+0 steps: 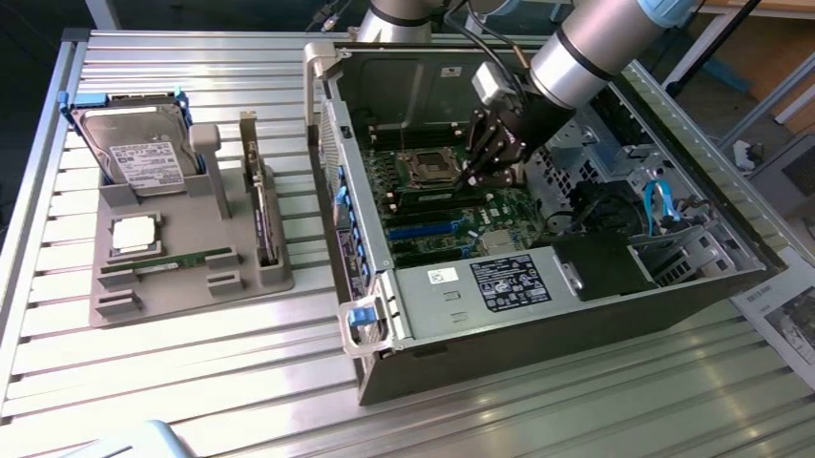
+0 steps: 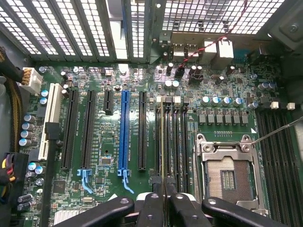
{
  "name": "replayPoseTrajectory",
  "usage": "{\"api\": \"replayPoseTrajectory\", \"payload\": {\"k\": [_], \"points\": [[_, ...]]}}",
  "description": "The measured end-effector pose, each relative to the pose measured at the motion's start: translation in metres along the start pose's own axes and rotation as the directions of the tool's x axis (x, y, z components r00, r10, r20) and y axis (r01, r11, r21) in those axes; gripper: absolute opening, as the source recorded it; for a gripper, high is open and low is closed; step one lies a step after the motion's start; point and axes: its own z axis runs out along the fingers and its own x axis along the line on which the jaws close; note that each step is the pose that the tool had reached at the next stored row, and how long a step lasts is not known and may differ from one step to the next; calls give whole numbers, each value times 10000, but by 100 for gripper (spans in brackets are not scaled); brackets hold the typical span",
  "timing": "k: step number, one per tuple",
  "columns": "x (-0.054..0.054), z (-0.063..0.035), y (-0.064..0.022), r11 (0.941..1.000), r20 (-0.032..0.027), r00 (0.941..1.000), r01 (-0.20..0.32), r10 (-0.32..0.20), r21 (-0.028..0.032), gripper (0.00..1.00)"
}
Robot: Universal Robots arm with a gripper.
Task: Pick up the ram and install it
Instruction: 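Insert the ram into the slot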
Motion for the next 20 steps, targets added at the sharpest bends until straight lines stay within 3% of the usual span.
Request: {"api": "replayPoseTrajectory", "payload": {"k": [20], "points": [[11, -5, 3, 10000, -2, 10000, 9, -9, 1, 12]]}}
